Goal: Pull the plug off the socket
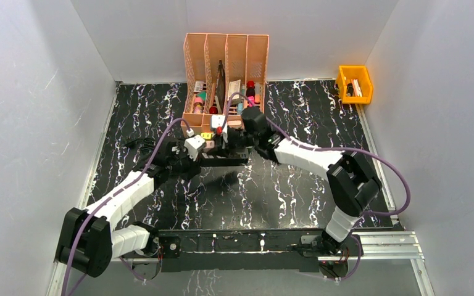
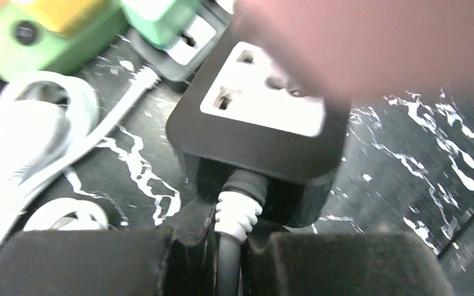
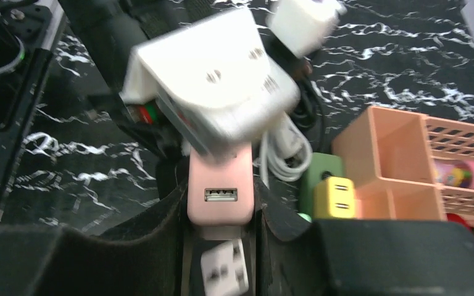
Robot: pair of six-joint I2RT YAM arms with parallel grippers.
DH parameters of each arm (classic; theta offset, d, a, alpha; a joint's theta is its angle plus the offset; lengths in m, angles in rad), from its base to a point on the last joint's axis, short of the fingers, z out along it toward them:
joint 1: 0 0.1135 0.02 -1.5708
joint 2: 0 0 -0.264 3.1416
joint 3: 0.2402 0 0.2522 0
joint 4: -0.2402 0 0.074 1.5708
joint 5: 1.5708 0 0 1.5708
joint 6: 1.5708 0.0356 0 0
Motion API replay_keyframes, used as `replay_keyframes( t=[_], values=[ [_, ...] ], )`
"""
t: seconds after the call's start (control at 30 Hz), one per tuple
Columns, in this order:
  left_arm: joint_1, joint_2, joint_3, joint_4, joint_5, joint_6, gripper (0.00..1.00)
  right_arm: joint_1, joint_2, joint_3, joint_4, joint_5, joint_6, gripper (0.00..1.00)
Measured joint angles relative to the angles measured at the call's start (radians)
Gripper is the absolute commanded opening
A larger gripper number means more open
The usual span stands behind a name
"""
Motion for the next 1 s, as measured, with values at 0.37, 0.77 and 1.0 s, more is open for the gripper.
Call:
replay_keyframes(
  t=[0.37,0.77,1.0],
  values=[
    [0.021,-0.056,-0.020,0.037,-0.174,-0.085,0.00,-0.205,0.008,-0.036,0.156,-0.029,0.172,0.00],
    [0.031,-0.159,-0.093,-0.010,-0.217,-0.076,0.00,-0.474,-0.282,-0.430,0.133,0.380,0.725,0.00],
    [0.053,-0.205,-0.113,-0.015,-0.352,-0.080,0.00,-0.682,-0.320,-0.521,-0.037,0.452,0.968,0.00]
  ],
)
